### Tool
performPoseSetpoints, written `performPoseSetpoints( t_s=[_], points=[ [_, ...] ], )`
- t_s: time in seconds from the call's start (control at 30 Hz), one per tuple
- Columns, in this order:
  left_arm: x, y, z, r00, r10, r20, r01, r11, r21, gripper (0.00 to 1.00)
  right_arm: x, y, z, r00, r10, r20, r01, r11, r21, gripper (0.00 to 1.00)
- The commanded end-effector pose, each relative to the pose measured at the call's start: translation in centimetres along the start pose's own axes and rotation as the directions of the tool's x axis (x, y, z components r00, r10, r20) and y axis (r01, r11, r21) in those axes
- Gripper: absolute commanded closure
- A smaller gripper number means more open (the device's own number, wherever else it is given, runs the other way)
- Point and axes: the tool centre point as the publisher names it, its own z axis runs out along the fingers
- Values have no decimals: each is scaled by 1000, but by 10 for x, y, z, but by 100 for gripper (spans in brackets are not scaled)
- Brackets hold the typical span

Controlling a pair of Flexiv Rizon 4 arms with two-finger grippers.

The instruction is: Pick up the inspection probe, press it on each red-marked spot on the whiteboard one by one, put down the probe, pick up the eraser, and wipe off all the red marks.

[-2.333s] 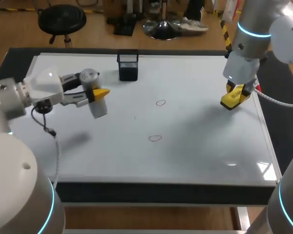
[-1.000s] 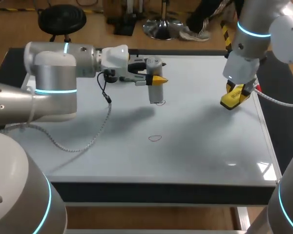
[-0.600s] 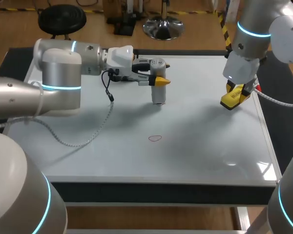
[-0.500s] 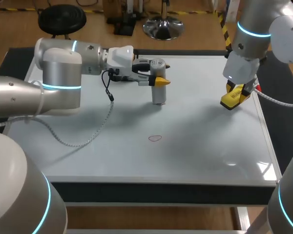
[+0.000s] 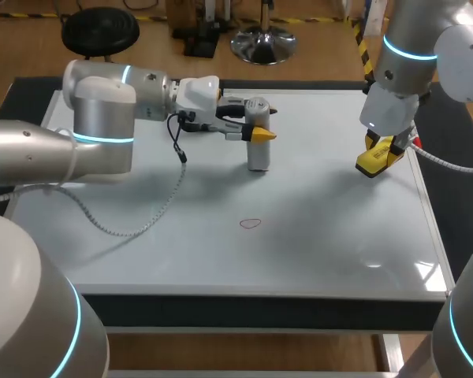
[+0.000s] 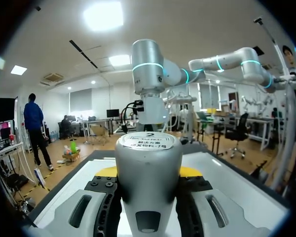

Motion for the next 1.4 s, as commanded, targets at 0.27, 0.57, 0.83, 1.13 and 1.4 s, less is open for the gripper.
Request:
performPoseSetpoints(
  t_s=[0.27, 0.57, 0.83, 1.13, 1.4],
  points=[
    [-5, 8, 3, 1000, -11, -14, 11, 1000, -9, 100, 0, -1, 0, 1000, -2, -2, 2, 1000, 2, 100],
    [-4, 9, 2, 1000, -14, -13, 14, 1000, -16, 100, 0, -1, 0, 1000, -2, -2, 2, 1000, 2, 100],
    [-2, 10, 2, 1000, -18, -14, 17, 1000, -20, 100, 0, -1, 0, 1000, -2, -2, 2, 1000, 2, 100],
    [-3, 6, 2, 1000, -10, -18, 9, 1000, -24, 100, 0, -1, 0, 1000, -2, -2, 2, 1000, 2, 100],
    [-10, -10, -3, 999, -7, -49, 7, 1000, -2, 100, 0, -1, 0, 1000, -2, -2, 2, 1000, 2, 100]
  ],
)
